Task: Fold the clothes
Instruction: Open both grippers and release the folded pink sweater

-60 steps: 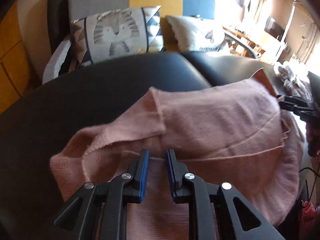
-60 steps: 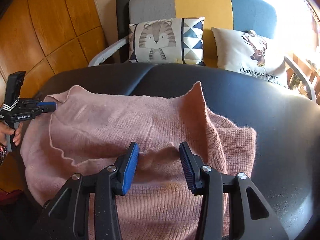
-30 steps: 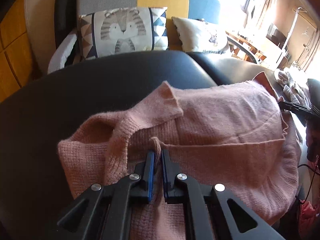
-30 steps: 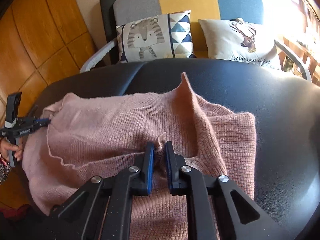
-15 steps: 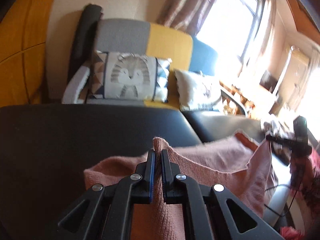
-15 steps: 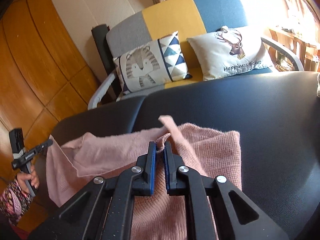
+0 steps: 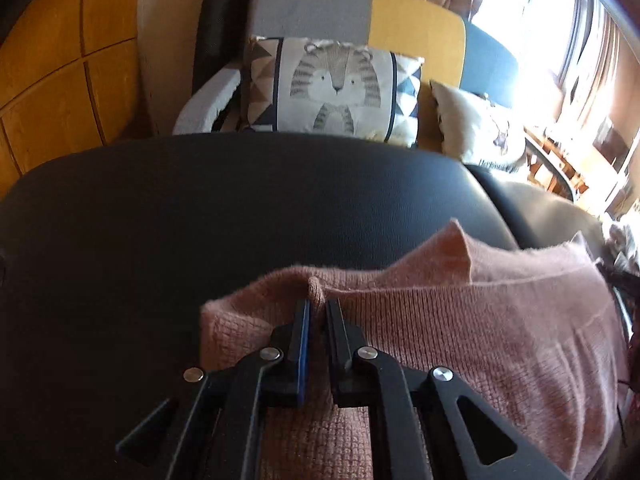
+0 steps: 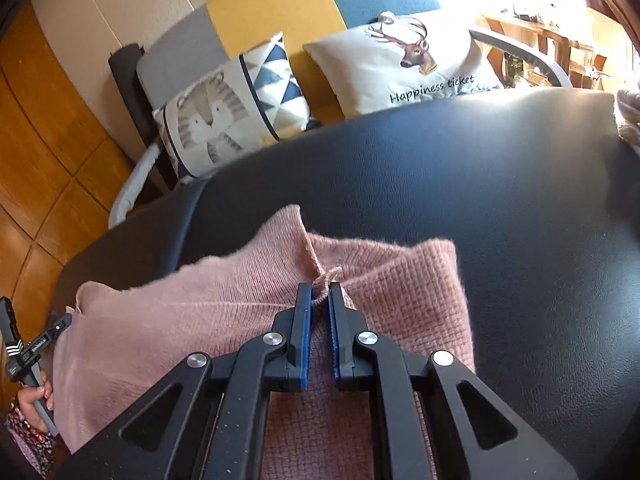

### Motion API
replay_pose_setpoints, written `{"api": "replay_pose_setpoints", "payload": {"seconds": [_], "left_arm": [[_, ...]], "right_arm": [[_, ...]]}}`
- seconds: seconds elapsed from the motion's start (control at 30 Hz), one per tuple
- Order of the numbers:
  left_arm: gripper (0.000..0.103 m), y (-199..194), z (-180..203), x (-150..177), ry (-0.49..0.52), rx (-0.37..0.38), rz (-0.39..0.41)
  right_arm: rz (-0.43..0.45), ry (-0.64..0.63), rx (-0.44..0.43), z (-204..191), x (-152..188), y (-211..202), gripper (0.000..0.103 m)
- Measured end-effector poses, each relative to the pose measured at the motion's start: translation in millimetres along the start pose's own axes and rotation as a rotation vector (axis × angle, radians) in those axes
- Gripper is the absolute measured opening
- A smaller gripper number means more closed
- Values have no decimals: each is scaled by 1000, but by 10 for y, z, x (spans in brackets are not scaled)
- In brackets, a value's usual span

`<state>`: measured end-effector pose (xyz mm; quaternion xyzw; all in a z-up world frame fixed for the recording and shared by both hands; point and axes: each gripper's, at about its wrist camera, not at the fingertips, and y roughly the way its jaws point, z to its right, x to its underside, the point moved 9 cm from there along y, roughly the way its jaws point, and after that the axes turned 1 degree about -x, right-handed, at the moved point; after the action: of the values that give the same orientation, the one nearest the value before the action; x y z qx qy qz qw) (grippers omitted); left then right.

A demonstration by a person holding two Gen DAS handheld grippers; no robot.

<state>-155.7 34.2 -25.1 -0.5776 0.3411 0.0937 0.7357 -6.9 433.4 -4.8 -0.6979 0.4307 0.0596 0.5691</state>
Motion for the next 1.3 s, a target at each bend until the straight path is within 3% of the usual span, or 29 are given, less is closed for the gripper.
{"api": "replay_pose_setpoints", "payload": {"seconds": [0.07, 0.13, 0.17, 0.27, 0.37, 0.47, 0.53, 0.6, 0.67, 0.73, 0.77, 0.8, 0.9, 1.03, 1.17, 1.3], "left_arm": [[12, -50, -13, -7, -3, -7, 11], [15, -121, -111, -23, -59, 7, -4], [15, -181, -193, -35, -99, 4, -2], [15, -534, -483, -59, -239, -54, 99], [15, -853, -423, -43, -311, 25, 214], [15, -877, 92, 14, -191, 79, 220], [16, -757, 552, 70, -54, 118, 184], [16, -612, 944, 143, 93, 108, 158], [16, -424, 1111, 188, 228, 15, 132], [19, -196, 1020, 211, 280, -109, 87], [19, -85, 936, 209, 262, -133, 59], [20, -63, 843, 198, 220, -101, 64], [28, -93, 522, 234, 126, -129, 77], [28, -120, 318, 308, 17, -48, 75], [28, -187, 293, 315, -8, -29, 43], [26, -673, 456, 398, -8, 42, 163]], "right_arm": [[7, -17, -11, -21, 3, -31, 20], [54, -40, 21, -23, -46, -183, 34], [84, -49, 41, -22, -71, -275, 36], [196, -63, 2, -137, -96, -663, 40], [235, -181, -74, -480, 51, -884, 40], [168, -367, -109, -878, 326, -777, 40], [123, -465, -92, -1035, 460, -605, 40], [85, -502, -76, -1098, 512, -444, 40], [70, -515, -69, -1111, 526, -336, 40], [59, -530, -34, -1073, 507, -224, 40], [46, -526, -12, -1013, 492, -166, 40], [36, -503, 14, -910, 461, -110, 40], [-5, -395, 78, -522, 378, 76, 41], [16, -183, -46, -236, 284, 71, 40], [14, -211, 0, -302, 298, -1, 40], [89, -226, -2, -650, 409, -466, 42]]}}
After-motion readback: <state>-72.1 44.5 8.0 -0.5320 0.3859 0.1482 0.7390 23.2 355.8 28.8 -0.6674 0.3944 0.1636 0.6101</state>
